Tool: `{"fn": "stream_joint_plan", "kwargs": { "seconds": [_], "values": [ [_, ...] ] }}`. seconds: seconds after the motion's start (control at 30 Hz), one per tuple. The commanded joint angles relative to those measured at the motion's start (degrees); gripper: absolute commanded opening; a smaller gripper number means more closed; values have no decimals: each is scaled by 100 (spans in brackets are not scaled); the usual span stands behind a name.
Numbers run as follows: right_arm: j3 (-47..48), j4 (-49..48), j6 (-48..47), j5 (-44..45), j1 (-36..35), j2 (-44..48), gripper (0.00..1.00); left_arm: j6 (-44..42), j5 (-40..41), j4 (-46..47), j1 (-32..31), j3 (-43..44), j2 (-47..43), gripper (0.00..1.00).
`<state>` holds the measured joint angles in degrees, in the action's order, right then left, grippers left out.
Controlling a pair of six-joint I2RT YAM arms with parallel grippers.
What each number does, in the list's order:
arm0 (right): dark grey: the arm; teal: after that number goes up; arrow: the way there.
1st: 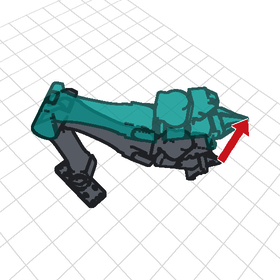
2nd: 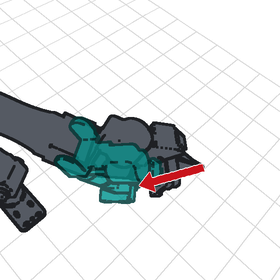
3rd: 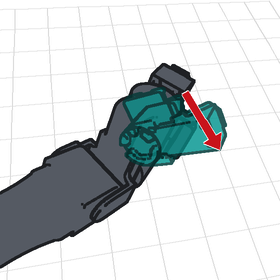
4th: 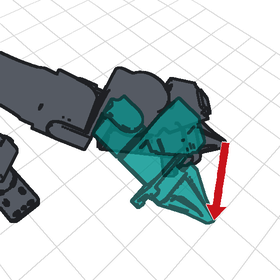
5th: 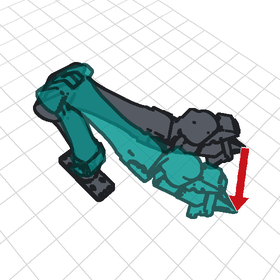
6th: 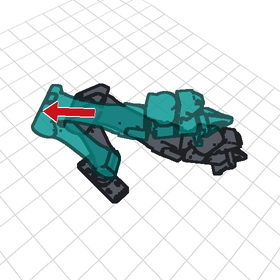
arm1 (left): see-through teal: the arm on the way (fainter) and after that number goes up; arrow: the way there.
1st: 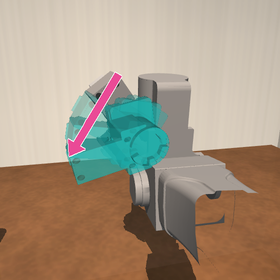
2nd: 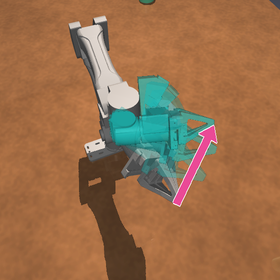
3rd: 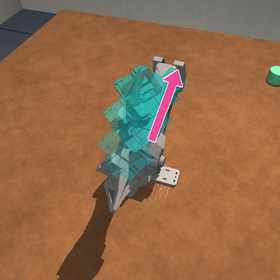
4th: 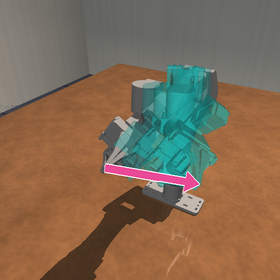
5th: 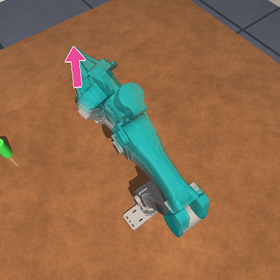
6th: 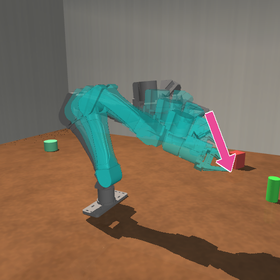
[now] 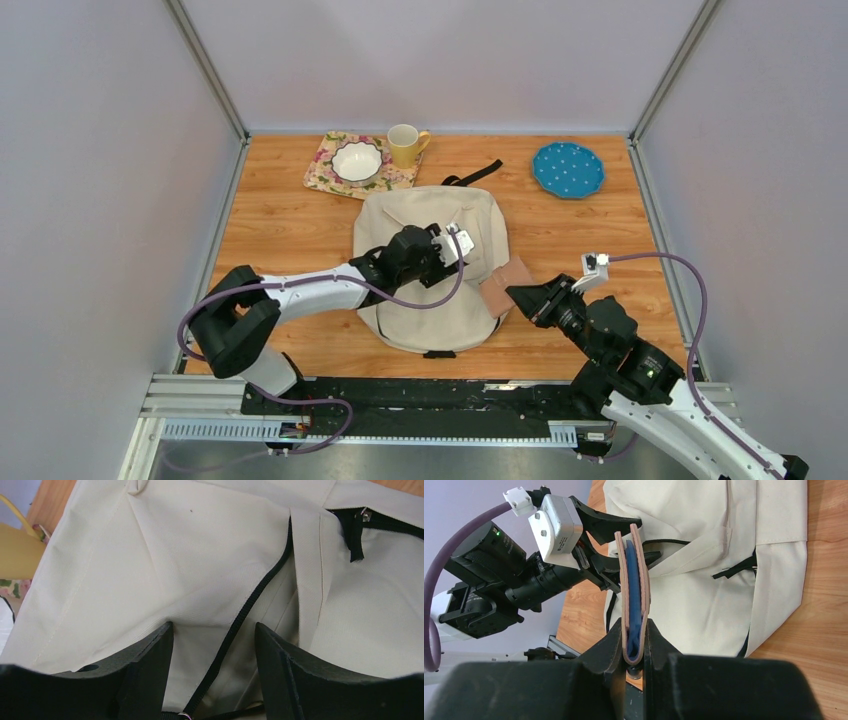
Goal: Pack the student bag
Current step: Place the personal item in the student bag.
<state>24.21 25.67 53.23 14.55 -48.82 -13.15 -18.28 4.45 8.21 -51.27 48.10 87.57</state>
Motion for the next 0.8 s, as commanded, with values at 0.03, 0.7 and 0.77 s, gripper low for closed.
{"fn": "stream_joint_plan", "kwargs": {
  "seconds": [0.03, 0.7, 0.77],
  "values": [
    [-21, -282, 82, 163, -5, 14, 0, -79, 424, 752, -199, -143, 181, 69],
    [-205, -730, 397, -57, -5, -364, 0, -105, 1006, 463, -226, -20, -354, 2],
    [-258, -966, 530, -136, -14, -434, 0, -35, 988, 226, -226, 129, -381, 0]
  ]
}}
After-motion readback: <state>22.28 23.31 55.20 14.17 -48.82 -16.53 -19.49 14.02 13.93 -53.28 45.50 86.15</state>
